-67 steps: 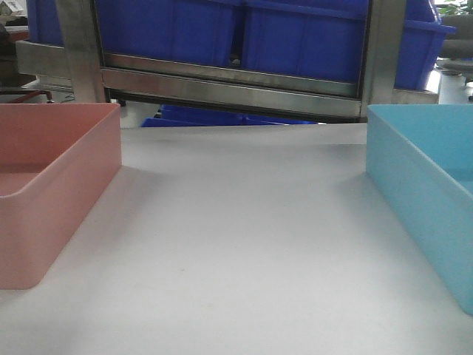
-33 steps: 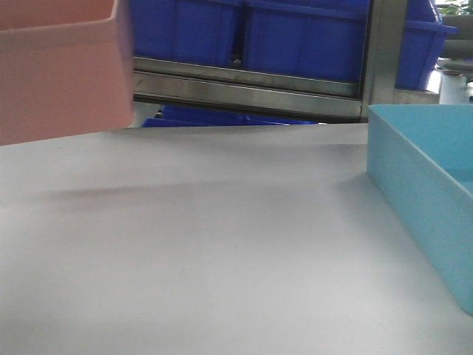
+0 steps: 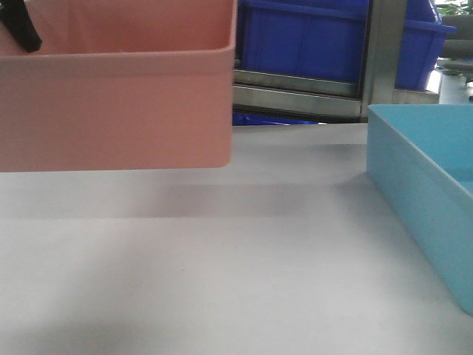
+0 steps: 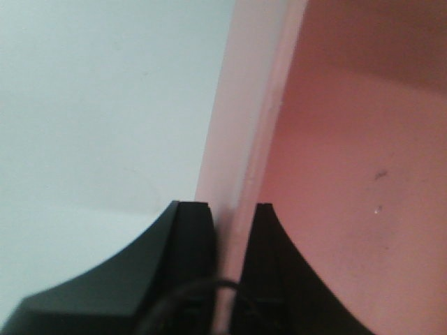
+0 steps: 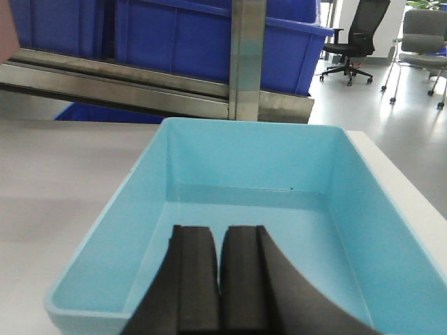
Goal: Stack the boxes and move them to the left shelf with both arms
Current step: 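Lift the pink bin with the left gripper and carry it toward center, then set the pink bin down in front, open the left gripper, withdraw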
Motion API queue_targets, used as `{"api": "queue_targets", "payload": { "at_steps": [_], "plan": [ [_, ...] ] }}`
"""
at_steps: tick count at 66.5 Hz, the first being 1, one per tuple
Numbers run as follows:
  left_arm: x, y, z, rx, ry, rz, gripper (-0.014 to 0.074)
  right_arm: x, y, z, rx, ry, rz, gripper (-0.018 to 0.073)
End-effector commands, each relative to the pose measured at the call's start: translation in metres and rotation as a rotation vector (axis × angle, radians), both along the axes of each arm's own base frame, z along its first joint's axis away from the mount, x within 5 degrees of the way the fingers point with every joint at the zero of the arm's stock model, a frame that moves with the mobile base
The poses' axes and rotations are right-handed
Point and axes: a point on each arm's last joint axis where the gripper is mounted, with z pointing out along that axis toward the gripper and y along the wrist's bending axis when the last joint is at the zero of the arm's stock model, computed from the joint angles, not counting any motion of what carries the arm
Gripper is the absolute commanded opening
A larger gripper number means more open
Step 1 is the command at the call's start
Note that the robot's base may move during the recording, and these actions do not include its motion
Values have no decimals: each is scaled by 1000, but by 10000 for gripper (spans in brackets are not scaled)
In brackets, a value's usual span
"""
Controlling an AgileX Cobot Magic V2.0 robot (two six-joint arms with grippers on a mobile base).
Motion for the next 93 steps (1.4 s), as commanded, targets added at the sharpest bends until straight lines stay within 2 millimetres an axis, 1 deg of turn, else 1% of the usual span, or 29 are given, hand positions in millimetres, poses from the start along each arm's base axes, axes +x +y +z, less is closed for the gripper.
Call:
{"api": "queue_targets", "payload": {
  "at_steps": [1,20,30,39,45,54,65,76,93],
  "plan": [
    [-1,-18,25,-76,-127,17,-3,-4,0,16,-4,-135,-3,50],
    [14,-60,-17,-62,-35,-74,-3,-4,0,16,-4,-135,-3,50],
    [18,-71,-39,-55,56,-77,-3,-4,0,16,-4,-135,-3,50],
    [18,-76,-45,-56,95,-38,-3,-4,0,16,-4,-135,-3,50],
    [14,-84,-47,-57,112,-50,-3,-4,0,16,-4,-135,-3,50],
    [7,-95,-55,-9,126,-72,-3,-4,0,16,-4,-135,-3,50],
    [-1,-101,-70,52,161,-81,-3,-4,0,16,-4,-135,-3,50],
    [-5,-98,-81,78,184,-83,-3,-4,0,16,-4,-135,-3,50],
    [-7,-96,-88,103,201,-86,1,-4,0,17,-4,-141,-3,50]
  ]
}}
